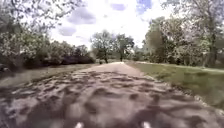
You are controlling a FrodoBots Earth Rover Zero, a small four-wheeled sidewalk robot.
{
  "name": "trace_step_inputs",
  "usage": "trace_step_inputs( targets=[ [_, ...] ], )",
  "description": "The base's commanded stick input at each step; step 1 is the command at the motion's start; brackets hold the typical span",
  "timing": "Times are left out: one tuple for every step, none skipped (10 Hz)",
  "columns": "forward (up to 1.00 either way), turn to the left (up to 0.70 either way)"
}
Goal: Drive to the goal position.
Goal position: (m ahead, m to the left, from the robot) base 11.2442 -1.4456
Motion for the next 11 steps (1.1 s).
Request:
trace_step_inputs(
  targets=[
    [1.0,0.0],
    [1.0,0.0],
    [1.0,0.0],
    [1.0,0.0],
    [1.0,0.0],
    [1.0,0.0],
    [1.0,0.0],
    [1.0,0.0],
    [1.0,0.0],
    [1.0,0.0],
    [1.0,0.0]
  ],
)
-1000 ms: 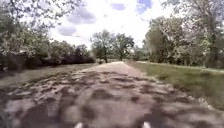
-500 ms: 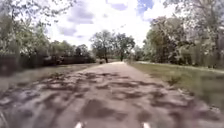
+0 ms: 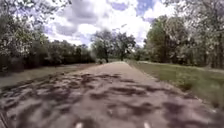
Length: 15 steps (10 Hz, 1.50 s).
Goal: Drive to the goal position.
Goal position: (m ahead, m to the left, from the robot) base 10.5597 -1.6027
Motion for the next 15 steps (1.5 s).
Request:
trace_step_inputs(
  targets=[
    [1.0,0.0],
    [1.0,0.0],
    [1.0,0.0],
    [1.0,0.0],
    [1.0,0.0],
    [1.0,0.0],
    [1.0,0.0],
    [1.0,0.0],
    [1.0,0.0],
    [1.0,0.0],
    [1.0,0.0],
    [1.0,0.0],
    [1.0,0.0],
    [1.0,0.0],
    [1.0,0.0]
  ],
)
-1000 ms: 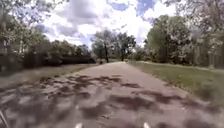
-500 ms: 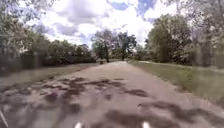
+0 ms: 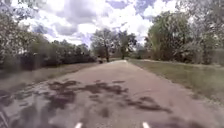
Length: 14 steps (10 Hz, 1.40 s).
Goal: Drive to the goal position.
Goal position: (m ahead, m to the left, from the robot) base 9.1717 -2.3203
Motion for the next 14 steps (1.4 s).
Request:
trace_step_inputs(
  targets=[
    [1.0,-0.16],
    [1.0,-0.27],
    [1.0,-0.27],
    [1.0,-0.16],
    [1.0,0.0],
    [1.0,0.0],
    [1.0,0.0],
    [1.0,0.0],
    [1.0,0.0],
    [1.0,0.0],
    [1.0,-0.27],
    [1.0,-0.09],
    [1.0,0.0],
    [1.0,0.0]
  ],
)
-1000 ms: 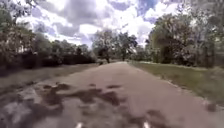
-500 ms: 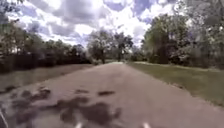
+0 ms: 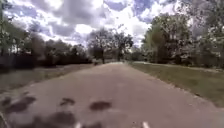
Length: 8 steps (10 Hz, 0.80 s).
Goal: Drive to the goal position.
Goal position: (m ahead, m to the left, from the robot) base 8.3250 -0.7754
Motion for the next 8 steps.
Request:
trace_step_inputs(
  targets=[
    [1.0,0.0],
    [1.0,0.0],
    [1.0,0.0],
    [1.0,0.0],
    [1.0,0.0],
    [1.0,0.0],
    [1.0,0.0],
    [1.0,0.0]
  ],
)
